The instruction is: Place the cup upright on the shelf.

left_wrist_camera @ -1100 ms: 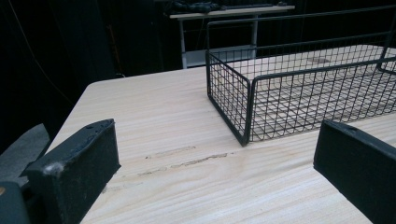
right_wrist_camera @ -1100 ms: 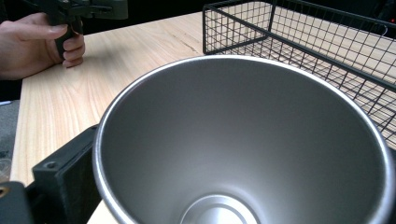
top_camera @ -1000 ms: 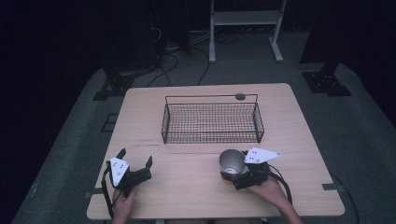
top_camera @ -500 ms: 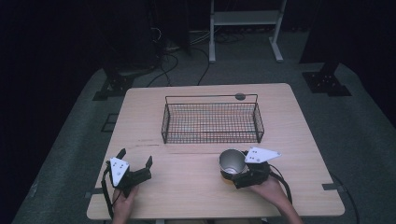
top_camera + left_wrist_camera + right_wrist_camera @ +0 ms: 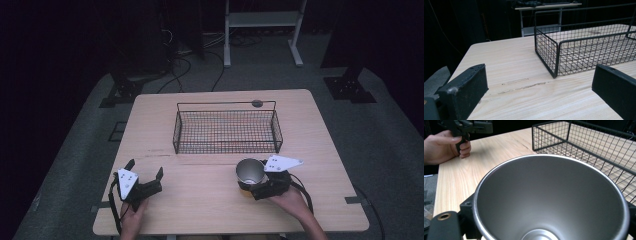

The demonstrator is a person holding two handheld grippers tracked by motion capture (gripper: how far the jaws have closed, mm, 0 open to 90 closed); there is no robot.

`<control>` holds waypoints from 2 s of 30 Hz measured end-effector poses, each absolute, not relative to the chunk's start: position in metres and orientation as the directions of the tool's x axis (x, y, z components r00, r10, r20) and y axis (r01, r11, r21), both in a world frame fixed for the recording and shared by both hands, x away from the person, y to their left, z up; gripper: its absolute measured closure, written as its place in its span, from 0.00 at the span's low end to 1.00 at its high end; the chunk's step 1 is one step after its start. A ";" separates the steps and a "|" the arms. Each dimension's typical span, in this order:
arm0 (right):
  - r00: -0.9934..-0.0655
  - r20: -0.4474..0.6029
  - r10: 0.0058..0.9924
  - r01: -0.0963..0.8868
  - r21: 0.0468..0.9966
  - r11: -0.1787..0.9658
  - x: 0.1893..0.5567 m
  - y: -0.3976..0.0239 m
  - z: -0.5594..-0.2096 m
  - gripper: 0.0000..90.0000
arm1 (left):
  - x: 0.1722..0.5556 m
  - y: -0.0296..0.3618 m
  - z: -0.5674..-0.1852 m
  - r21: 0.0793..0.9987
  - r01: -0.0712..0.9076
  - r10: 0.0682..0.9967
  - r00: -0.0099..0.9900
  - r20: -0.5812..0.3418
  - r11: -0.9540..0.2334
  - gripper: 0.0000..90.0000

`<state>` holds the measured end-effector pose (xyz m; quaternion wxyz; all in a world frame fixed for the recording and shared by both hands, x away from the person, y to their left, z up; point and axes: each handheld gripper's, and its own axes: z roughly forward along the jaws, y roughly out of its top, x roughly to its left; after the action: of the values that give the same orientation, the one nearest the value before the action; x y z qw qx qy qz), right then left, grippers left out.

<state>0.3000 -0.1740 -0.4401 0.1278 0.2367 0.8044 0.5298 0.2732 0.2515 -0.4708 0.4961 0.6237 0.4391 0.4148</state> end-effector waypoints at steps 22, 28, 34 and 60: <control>-0.857 0.040 0.514 0.233 0.919 0.318 0.311 -0.172 -0.421 0.13 | 0.273 0.252 -0.471 0.983 0.135 0.959 0.272 0.082 -0.123 0.00; -0.859 0.037 0.510 0.231 0.918 0.322 0.314 -0.171 -0.417 0.13 | 0.273 0.252 -0.471 0.983 0.136 0.959 0.271 0.081 -0.122 0.00; -0.858 0.046 0.511 0.237 0.919 0.315 0.319 -0.171 -0.412 0.13 | 0.273 0.252 -0.471 0.983 0.137 0.959 0.271 0.080 -0.121 0.00; -0.858 0.042 0.513 0.229 0.923 0.308 0.349 -0.170 -0.381 0.13 | 0.273 0.252 -0.471 0.983 0.139 0.959 0.272 0.080 -0.121 0.00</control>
<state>0.3487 -0.1697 -0.3810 0.1311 0.2324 0.7980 0.5403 0.2731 0.2521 -0.4706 0.4962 0.6243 0.4397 0.4132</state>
